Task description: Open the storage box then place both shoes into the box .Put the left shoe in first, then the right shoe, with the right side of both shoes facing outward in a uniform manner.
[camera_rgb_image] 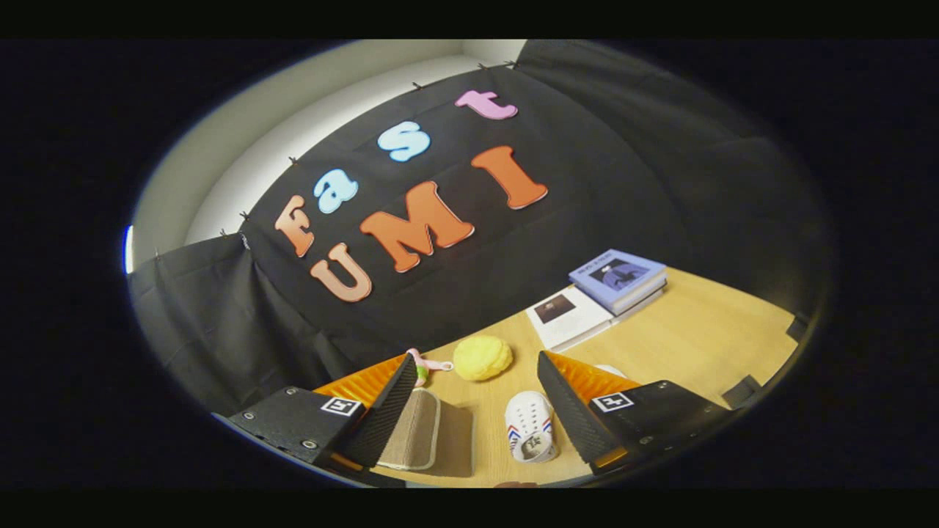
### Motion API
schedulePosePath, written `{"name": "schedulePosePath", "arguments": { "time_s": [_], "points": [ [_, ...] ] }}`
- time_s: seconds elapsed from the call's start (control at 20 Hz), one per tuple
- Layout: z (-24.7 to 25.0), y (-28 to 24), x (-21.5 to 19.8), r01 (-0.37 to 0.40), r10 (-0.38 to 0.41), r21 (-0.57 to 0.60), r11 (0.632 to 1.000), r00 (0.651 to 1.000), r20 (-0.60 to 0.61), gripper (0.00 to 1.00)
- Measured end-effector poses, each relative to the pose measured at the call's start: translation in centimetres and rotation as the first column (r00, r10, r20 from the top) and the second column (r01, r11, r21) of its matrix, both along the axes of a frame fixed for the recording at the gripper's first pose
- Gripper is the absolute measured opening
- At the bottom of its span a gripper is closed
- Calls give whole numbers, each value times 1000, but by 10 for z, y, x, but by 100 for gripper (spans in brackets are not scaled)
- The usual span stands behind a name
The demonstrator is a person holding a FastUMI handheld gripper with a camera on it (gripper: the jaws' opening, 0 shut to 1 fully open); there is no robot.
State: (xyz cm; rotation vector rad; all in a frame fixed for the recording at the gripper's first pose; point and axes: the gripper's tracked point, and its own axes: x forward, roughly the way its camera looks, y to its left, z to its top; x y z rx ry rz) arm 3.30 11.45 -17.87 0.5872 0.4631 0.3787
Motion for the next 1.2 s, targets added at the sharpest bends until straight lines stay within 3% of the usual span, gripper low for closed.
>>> {"name": "schedulePosePath", "arguments": {
  "time_s": [0.25,0.45,0.65,0.9,1.2],
  "points": [
    [-38,36,-9,-113,124,101,989,986,-115,98],
    [-72,72,-15,-187,234,222,957,949,-211,98],
    [-100,113,-31,-263,372,348,900,880,-295,98],
    [-134,149,-50,-349,490,389,853,791,-365,98],
    [-137,192,-66,-422,646,535,732,681,-346,98]
  ]
}}
